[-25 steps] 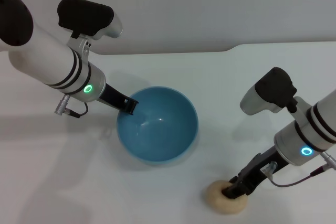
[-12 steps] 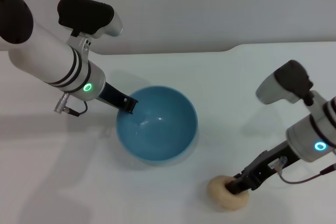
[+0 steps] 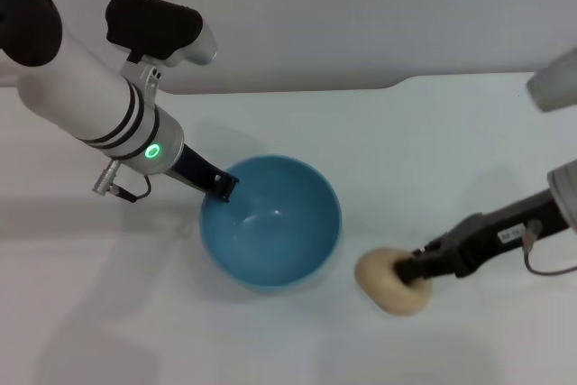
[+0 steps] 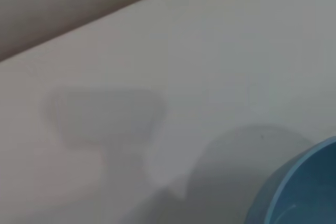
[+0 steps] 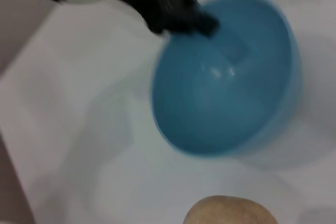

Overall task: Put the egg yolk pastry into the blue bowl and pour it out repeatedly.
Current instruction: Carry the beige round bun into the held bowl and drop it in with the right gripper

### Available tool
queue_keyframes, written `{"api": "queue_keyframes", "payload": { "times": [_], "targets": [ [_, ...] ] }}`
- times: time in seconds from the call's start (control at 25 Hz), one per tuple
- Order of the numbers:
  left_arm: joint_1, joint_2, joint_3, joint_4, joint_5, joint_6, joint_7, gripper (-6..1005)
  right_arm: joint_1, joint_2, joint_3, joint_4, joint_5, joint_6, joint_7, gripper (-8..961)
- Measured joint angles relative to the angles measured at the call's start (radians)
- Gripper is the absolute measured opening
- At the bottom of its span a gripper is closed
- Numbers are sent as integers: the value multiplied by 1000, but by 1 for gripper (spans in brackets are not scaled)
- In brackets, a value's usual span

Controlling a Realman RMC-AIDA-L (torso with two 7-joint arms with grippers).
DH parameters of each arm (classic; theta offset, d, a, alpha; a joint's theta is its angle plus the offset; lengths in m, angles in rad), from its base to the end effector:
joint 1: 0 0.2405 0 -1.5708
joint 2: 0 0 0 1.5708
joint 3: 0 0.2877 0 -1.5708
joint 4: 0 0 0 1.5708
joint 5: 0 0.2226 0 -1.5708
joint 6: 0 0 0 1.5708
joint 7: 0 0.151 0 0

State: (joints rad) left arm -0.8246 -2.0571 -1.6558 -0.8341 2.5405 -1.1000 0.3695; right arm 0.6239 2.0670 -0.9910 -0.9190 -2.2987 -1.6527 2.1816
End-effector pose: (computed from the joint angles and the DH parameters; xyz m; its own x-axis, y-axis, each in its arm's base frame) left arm -0.2112 0.4450 -0.0802 0.6286 0.7763 -0.0470 0.6480 -0.5562 -0.5203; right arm 0.2514 0.3665 -0.0265 0.6784 -0.7345 -0.0164 -0.7347 -0.6784 -0.0037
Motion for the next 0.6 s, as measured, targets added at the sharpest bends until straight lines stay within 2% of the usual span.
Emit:
{"api": "queue_keyframes", "payload": {
  "times": [0.28,0.44,0.6],
  "targets": [
    [-24,-8,34,-2,-9,-50,-1,13,-2,0,52,-69,192,-22,-63,106],
    [-26,-11,70,-20,-56,-63,-1,14,-4,1,96,-55,283,-4,-108,73],
    [-29,-10,83,-37,-121,-54,-1,14,-6,1,95,-14,298,14,-121,48]
  ]
}}
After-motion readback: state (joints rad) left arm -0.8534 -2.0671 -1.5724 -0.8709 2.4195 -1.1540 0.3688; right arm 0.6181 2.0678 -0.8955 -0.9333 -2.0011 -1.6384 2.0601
